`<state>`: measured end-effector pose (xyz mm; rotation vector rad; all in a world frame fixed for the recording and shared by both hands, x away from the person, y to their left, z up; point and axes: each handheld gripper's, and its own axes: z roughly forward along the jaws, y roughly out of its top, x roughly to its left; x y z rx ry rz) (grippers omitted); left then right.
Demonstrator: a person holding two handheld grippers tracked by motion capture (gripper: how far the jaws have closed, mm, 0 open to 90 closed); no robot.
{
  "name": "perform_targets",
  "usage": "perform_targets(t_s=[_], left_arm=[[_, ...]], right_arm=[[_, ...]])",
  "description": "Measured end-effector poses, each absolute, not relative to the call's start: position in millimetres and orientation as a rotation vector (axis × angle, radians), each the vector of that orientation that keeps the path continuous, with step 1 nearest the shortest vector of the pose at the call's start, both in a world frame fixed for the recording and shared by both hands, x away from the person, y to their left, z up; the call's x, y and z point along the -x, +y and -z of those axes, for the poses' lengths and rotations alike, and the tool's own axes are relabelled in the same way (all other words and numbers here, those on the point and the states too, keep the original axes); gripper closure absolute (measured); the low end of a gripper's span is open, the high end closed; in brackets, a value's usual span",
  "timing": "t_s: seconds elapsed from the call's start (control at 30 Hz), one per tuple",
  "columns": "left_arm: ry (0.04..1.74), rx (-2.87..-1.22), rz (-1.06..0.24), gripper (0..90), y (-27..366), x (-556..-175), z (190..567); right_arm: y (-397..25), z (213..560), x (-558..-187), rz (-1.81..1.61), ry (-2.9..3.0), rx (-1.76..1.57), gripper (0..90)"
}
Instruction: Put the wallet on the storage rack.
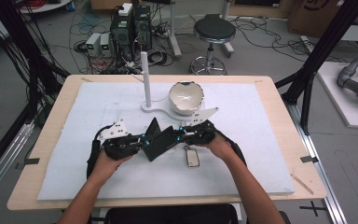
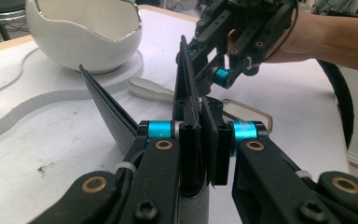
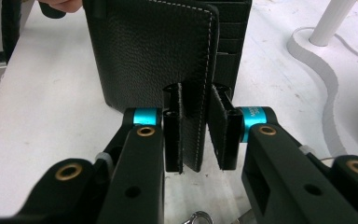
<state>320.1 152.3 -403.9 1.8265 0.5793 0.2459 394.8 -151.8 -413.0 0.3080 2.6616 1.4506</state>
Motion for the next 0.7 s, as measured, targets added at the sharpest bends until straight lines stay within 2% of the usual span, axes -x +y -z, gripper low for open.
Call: perform_targets(t_s=[0.1, 0.27, 0.3, 0.43, 0.47, 0.5, 0.53, 0.7], left_arm=[[0.588, -1.821, -0.246, 84.2, 153.0, -320.5, 404.1], [0.602, -1.802, -0.203, 76.6, 154.4, -323.0, 406.2], [0.602, -1.802, -0.203, 74.2, 154.4, -323.0, 406.2], [0.649, -1.752, -0.258, 53.9, 158.8, -323.1, 402.6], [0.702, -1.711, -0.317, 50.3, 165.9, -324.0, 399.9], [0.702, -1.711, -0.317, 48.8, 165.9, -324.0, 399.9], [0.748, -1.679, -0.370, 45.4, 171.9, -323.6, 398.9], [0.778, -1.669, -0.319, 37.2, 176.4, -324.6, 401.6]], right_arm=[[-152.3, 412.5, -394.2, -1.446, 2.666, -0.297, 79.4], [-154.9, 412.1, -389.5, -1.474, 2.669, -0.235, 84.1], [-155.6, 412.0, -389.2, -1.479, 2.662, -0.226, 84.5], [-159.1, 410.9, -386.0, -1.485, 2.653, -0.203, 85.7], [-159.9, 410.8, -385.3, -1.482, 2.659, -0.201, 85.7], [-160.4, 410.8, -385.3, -1.477, 2.654, -0.202, 85.7], [-161.1, 410.9, -385.0, -1.478, 2.652, -0.211, 85.7], [-159.7, 411.3, -385.3, -1.466, 2.644, -0.218, 85.5]])
